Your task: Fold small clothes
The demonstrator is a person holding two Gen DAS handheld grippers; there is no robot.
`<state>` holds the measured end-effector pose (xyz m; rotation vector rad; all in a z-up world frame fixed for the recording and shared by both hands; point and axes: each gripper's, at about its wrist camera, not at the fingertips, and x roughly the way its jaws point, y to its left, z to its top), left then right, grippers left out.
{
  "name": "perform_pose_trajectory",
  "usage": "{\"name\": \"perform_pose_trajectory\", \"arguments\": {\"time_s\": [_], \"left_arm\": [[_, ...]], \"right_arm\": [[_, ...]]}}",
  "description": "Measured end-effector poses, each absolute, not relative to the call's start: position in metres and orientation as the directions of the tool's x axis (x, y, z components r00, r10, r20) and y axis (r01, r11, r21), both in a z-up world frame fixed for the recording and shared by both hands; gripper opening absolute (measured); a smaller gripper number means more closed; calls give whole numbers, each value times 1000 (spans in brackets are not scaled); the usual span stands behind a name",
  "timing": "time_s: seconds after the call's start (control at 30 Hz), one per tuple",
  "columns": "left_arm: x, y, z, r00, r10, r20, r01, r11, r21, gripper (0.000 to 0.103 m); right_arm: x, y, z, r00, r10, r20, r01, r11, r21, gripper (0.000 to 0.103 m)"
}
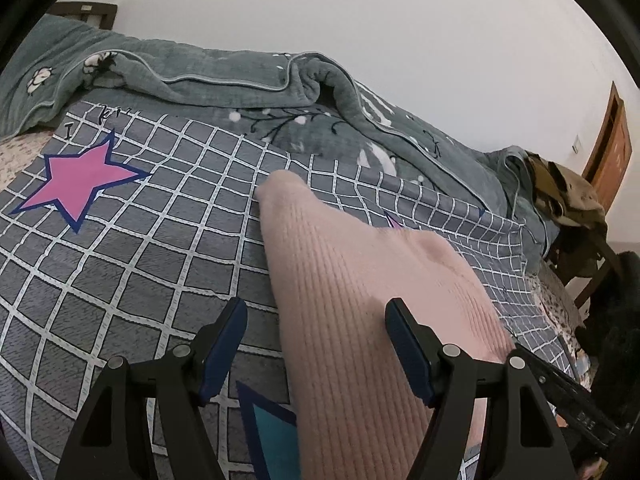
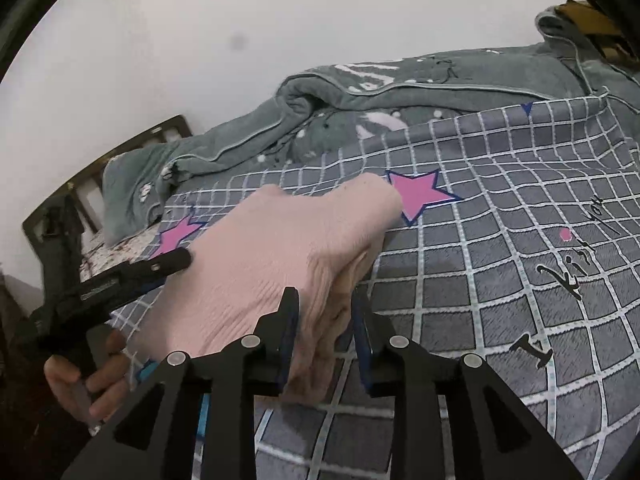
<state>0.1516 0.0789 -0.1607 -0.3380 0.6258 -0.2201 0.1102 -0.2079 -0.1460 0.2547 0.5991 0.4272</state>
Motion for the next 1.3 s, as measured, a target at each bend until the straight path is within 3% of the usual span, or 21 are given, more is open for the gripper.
{"name": "perform_pose_trajectory", "arguments": {"time_s": [0.13, 0.27, 0.33, 0.37, 0.4, 0.53, 0.67, 0.77, 0.87, 0.93, 1.0, 1.1, 1.3], "left_arm": [[145, 79, -161, 789, -297, -538, 102, 926, -363, 70], [132, 79, -160, 785, -303, -540, 134, 934, -330, 70], [126, 78, -160, 790, -295, -537, 147, 942, -302, 70], [123, 78, -160, 791, -292, -538, 150, 945, -292, 70], [122, 78, -161, 789, -293, -540, 151, 945, -291, 70], [116, 83, -163, 768, -345, -539, 165, 920, -355, 70], [116, 87, -162, 762, -381, -524, 171, 898, -405, 70], [119, 85, -163, 750, -401, -526, 175, 887, -427, 70], [121, 76, -164, 737, -413, -535, 195, 888, -417, 70], [122, 68, -167, 724, -414, -551, 205, 893, -402, 70], [125, 58, -174, 707, -381, -596, 190, 914, -358, 70], [129, 50, -181, 693, -340, -636, 173, 934, -311, 70], [128, 58, -180, 697, -351, -625, 162, 926, -340, 70]], "right_arm": [[100, -196, -143, 702, 524, -483, -377, 848, 372, 35], [105, -184, -147, 703, 477, -527, -334, 876, 348, 41], [110, -183, -151, 709, 462, -533, -299, 882, 365, 30], [110, -182, -151, 713, 455, -533, -295, 885, 361, 10], [109, -181, -149, 723, 447, -528, -300, 890, 343, 6], [95, -196, -132, 810, 409, -421, -288, 902, 322, 5], [115, -195, -153, 753, 410, -515, -233, 897, 374, 5], [119, -191, -159, 737, 404, -542, -231, 904, 360, 7], [114, -195, -151, 765, 395, -508, -236, 907, 349, 14], [111, -198, -146, 783, 389, -486, -231, 907, 353, 21], [109, -198, -144, 800, 371, -471, -221, 913, 344, 36], [111, -191, -145, 793, 367, -486, -230, 920, 319, 36], [117, -177, -156, 766, 307, -565, -221, 951, 217, 36]]}}
